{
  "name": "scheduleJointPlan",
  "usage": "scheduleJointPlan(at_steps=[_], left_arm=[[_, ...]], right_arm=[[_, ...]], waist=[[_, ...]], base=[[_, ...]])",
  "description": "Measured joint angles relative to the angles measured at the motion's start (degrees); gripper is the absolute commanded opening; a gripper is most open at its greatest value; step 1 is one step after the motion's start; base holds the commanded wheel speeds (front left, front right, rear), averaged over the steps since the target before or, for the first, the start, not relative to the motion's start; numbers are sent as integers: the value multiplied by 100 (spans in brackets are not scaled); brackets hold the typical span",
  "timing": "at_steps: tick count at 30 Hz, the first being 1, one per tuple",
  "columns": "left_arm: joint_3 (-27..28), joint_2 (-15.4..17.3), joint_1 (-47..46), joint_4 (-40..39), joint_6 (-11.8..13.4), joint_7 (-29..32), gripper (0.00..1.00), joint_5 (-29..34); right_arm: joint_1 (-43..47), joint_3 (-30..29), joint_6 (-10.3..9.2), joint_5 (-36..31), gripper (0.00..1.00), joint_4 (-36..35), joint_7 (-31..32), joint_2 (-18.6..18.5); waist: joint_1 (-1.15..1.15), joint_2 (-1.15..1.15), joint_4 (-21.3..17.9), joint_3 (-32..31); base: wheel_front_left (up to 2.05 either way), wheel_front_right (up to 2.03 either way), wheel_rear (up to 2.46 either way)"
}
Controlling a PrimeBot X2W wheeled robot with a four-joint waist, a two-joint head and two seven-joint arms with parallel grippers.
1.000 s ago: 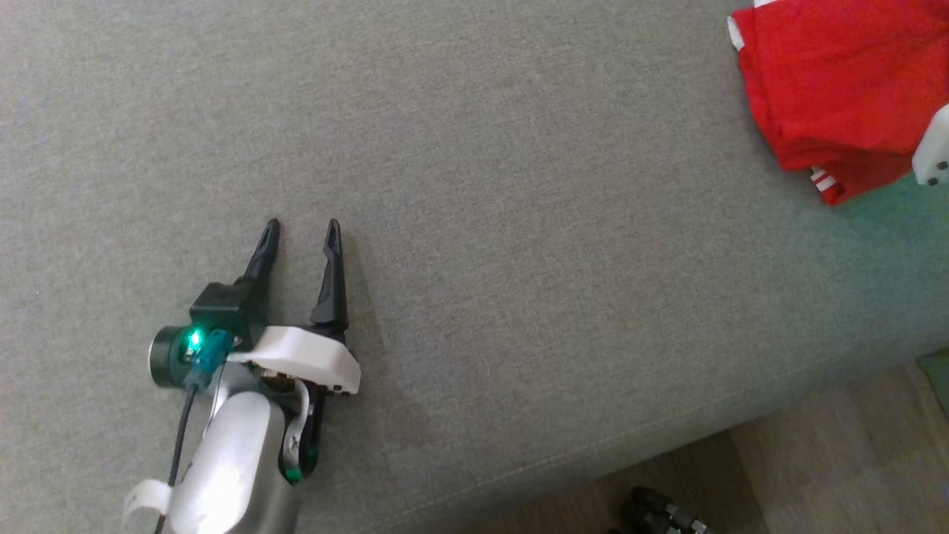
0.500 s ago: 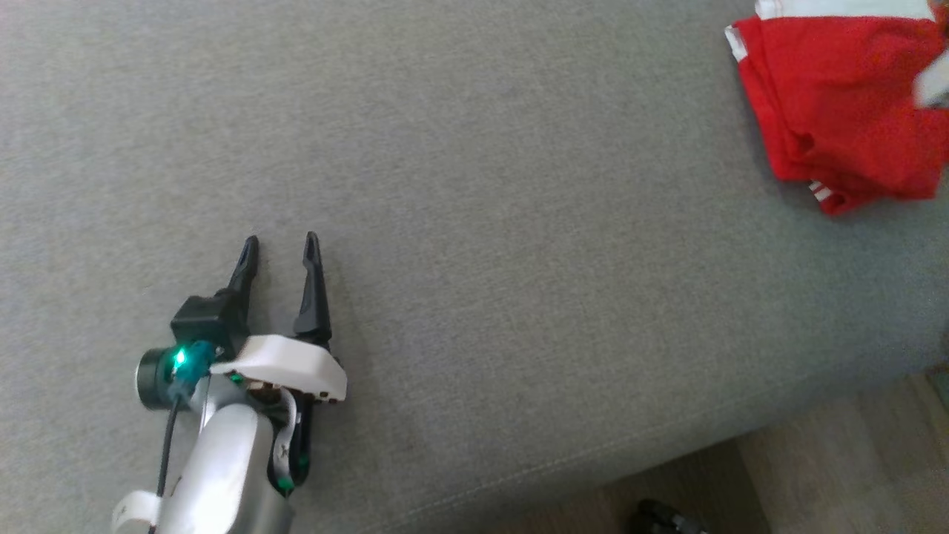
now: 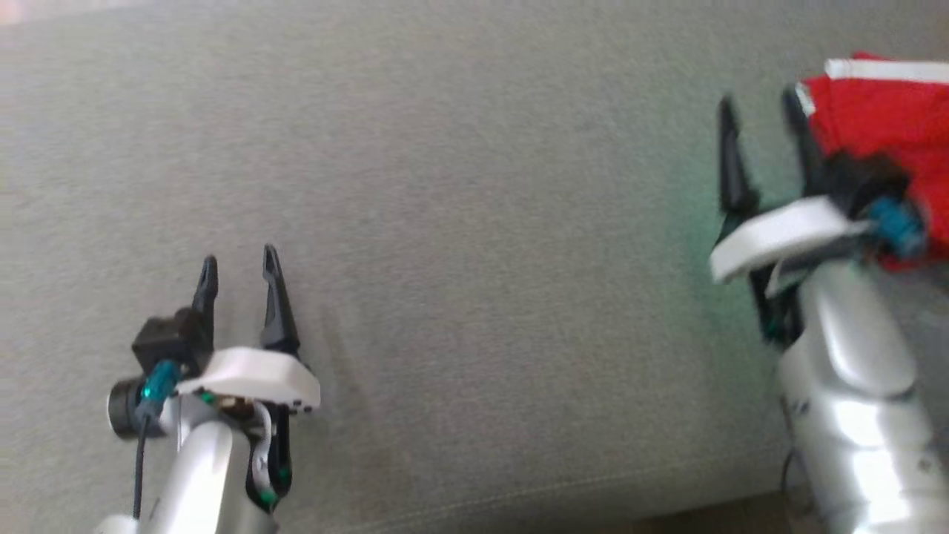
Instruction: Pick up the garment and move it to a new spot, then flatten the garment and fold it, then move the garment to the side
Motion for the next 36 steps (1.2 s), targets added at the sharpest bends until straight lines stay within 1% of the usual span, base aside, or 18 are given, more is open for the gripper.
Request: scheduleJointPlan(at_steps=[5,8,12,19,24,26,27,30,33,36], left_arm=[[88,-1,225,2,47,0,100,-42],[119,-1,294,3,55,-1,100,-42],[152,-1,455,9,76,0,100,-41],[258,-1,648,8,80,0,100,-42],[280,-1,653,0,75,0,100,-43],[279,-1,653,-3,37,0,100,-134],[278,-5,653,36,42,0,0,-140],[270,-35,698,225,42,5,0,-140],[267,-68,866,481,41,8,0,-153],[277,-70,961,521,36,70,0,-323]], right_arm=[[669,64,0,12,100,2,0,122],[865,83,0,25,100,2,0,141],[1004,240,0,247,100,-23,0,147],[1166,368,0,441,100,-119,0,157],[1166,407,0,464,100,-144,0,157],[1166,411,0,464,100,-148,0,157],[1168,413,0,464,0,-112,3,157],[1261,419,0,464,0,43,10,160],[1585,426,0,470,0,280,26,163],[1777,407,0,642,0,313,83,164]], waist=[[0,0,292,-229],[0,0,431,-371],[0,0,554,-558],[0,0,627,-805],[0,0,624,-821],[0,0,618,-813],[0,0,615,-810],[0,0,616,-811],[0,0,618,-816],[0,0,626,-835]], base=[[0,0,0],[0,0,0],[0,0,0],[0,0,0],[0,0,0],[0,0,0],[0,0,0],[0,0,0],[0,0,0],[0,0,0]])
